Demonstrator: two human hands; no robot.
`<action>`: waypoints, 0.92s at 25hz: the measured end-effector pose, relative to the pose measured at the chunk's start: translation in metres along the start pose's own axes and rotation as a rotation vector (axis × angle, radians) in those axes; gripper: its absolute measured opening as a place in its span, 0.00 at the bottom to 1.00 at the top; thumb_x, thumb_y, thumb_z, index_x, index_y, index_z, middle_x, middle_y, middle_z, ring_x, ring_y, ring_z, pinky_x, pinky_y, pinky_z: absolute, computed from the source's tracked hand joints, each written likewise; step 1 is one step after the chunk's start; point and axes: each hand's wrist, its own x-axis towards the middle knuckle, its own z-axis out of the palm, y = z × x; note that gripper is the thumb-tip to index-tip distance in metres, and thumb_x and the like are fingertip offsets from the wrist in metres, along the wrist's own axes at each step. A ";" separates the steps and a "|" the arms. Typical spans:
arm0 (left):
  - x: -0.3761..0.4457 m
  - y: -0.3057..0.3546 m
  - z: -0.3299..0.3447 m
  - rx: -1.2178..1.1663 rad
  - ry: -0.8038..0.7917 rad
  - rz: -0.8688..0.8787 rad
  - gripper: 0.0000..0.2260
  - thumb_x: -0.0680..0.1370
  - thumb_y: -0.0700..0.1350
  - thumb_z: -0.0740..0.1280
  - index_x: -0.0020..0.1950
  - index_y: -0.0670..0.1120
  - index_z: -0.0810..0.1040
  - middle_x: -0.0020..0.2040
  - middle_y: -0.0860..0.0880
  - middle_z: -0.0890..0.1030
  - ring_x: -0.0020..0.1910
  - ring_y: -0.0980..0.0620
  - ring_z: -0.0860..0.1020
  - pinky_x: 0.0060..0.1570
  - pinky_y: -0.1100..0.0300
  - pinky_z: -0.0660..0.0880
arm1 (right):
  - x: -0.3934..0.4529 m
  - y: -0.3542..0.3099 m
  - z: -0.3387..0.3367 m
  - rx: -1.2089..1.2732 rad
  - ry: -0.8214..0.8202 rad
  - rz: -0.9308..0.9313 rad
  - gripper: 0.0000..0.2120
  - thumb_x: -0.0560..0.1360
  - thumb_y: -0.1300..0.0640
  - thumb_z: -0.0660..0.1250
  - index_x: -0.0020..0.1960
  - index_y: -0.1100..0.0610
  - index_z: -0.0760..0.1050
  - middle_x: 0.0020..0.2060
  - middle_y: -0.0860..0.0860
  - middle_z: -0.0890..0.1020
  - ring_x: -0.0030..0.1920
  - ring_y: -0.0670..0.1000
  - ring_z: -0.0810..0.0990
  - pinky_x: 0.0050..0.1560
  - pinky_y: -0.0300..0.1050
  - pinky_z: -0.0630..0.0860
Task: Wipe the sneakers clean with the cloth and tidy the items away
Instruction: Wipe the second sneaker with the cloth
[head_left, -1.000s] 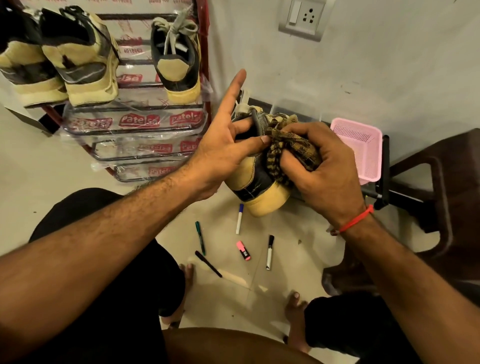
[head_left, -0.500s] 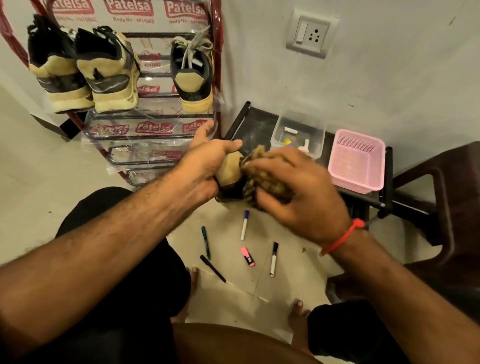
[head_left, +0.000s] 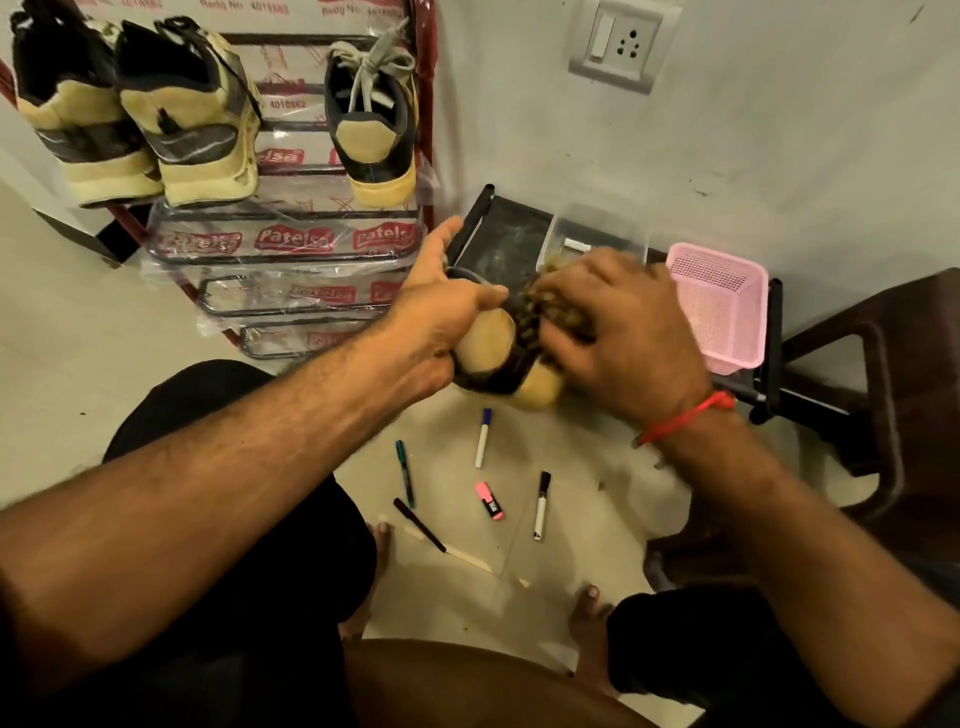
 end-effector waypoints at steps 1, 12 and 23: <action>-0.004 -0.002 0.002 0.079 -0.083 0.016 0.41 0.75 0.27 0.68 0.78 0.62 0.63 0.64 0.48 0.78 0.61 0.48 0.80 0.55 0.54 0.81 | 0.005 0.023 -0.005 -0.004 -0.002 0.109 0.15 0.71 0.49 0.65 0.55 0.51 0.81 0.49 0.54 0.81 0.52 0.60 0.79 0.54 0.54 0.72; -0.005 -0.010 0.002 0.042 -0.270 0.006 0.28 0.82 0.31 0.60 0.76 0.58 0.69 0.62 0.39 0.81 0.48 0.48 0.80 0.42 0.57 0.81 | -0.010 0.003 -0.022 0.646 -0.050 -0.188 0.10 0.72 0.64 0.72 0.52 0.62 0.83 0.48 0.55 0.81 0.49 0.51 0.81 0.51 0.45 0.78; 0.006 -0.011 -0.006 -0.020 -0.326 0.035 0.34 0.79 0.26 0.61 0.78 0.57 0.66 0.61 0.40 0.83 0.54 0.45 0.83 0.51 0.52 0.81 | -0.013 0.005 -0.011 0.711 -0.071 -0.141 0.10 0.73 0.64 0.70 0.54 0.61 0.82 0.48 0.55 0.82 0.50 0.52 0.81 0.54 0.43 0.77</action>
